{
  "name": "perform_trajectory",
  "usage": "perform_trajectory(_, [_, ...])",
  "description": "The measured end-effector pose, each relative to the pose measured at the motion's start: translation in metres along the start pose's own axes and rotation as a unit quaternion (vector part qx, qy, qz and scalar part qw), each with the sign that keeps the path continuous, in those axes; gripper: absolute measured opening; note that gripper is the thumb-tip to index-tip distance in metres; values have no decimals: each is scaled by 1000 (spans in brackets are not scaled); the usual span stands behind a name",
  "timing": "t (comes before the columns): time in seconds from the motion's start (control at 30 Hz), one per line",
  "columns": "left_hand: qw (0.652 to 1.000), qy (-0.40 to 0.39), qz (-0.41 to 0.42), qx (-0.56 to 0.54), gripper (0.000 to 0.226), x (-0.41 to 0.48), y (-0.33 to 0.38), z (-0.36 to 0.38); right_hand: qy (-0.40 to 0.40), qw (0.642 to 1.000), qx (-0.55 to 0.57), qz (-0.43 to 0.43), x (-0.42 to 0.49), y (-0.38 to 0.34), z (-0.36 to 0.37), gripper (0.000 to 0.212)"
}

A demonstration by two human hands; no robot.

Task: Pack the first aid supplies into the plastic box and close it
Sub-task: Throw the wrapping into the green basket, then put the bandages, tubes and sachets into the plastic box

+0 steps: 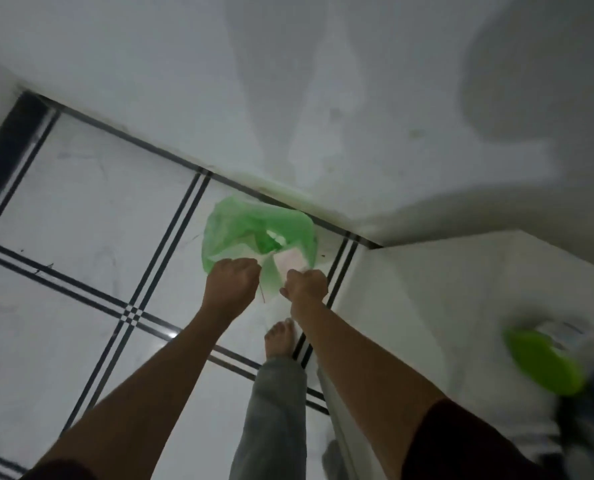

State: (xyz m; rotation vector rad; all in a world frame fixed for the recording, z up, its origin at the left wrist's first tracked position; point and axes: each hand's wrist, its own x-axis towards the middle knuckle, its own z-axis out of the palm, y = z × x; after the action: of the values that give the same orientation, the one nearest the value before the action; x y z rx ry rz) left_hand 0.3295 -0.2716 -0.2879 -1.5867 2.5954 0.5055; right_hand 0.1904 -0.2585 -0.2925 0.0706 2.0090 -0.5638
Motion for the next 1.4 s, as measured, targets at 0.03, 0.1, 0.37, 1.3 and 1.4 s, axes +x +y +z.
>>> perform_trajectory(0.03, [1000, -18, 3, 10, 17, 9, -11, 19, -6, 1000, -10, -1, 25, 6, 20, 20])
perform_trajectory(0.1, [998, -65, 1, 25, 16, 25, -31, 57, -29, 999, -25, 4, 69, 15, 53, 26])
perform_trajectory(0.37, [973, -211, -84, -49, 31, 11, -43, 107, -36, 983, -179, -20, 89, 35, 46, 29])
perform_trajectory(1.3, [982, 101, 113, -113, 22, -173, 437, -233, 106, 782, -220, -573, -231, 60, -493, 15])
perform_trajectory(1.4, [986, 49, 106, -115, 25, -182, 449, -215, 105, 812, -218, -532, -218, 85, -508, 12])
